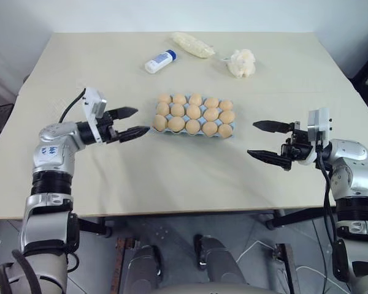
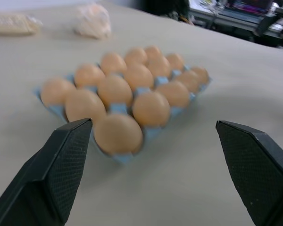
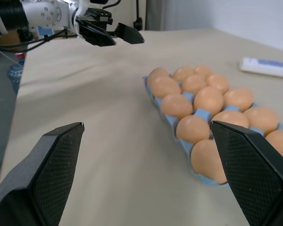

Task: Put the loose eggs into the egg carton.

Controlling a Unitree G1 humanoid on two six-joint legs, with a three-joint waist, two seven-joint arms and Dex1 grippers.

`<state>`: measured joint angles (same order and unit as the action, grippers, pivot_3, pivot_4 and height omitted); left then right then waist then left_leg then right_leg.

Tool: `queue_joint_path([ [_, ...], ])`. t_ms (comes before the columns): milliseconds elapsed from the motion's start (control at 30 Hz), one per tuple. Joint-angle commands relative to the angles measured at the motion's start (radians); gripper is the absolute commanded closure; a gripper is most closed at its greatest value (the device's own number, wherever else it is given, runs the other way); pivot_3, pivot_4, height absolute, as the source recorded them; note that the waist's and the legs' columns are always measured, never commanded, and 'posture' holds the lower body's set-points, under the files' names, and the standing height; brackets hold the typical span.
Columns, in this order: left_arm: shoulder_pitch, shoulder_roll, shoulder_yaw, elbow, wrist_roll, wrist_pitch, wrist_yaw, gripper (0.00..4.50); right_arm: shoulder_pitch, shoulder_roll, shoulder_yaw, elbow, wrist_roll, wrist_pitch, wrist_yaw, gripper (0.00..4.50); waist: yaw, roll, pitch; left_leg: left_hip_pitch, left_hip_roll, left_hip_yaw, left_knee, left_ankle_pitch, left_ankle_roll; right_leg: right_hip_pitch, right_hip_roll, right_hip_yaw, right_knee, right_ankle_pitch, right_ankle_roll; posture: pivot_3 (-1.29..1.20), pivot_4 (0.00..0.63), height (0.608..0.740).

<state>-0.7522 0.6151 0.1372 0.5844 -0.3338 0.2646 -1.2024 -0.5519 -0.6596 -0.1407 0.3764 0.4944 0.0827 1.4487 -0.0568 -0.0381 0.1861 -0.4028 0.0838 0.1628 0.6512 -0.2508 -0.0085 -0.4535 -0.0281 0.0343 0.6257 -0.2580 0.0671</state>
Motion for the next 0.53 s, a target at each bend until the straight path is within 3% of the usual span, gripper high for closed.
queue_joint_path([
  [33, 0.025, 0.059, -0.007, -0.039, -0.006, -0.001, -0.071, 0.03, -0.032, -0.026, -0.001, 0.027, -0.009, -0.025, 0.039, 0.00, -0.001, 0.000, 0.000, 0.000, 0.000, 0.000, 0.000, 0.000, 0.000, 0.000, 0.000, 0.000, 0.000, 0.000, 0.000, 0.00, 0.150, 0.740],
  [533, 0.006, 0.032, 0.050, 0.048, -0.024, -0.112, -0.027, 0.03, -0.063, 0.010, -0.038, 0.099, 0.026, -0.036, 0.026, 0.00, 0.001, 0.000, 0.000, 0.000, 0.000, -0.003, 0.000, 0.000, 0.000, -0.001, -0.002, 0.000, 0.000, 0.000, -0.001, 0.00, 0.150, 0.740],
])
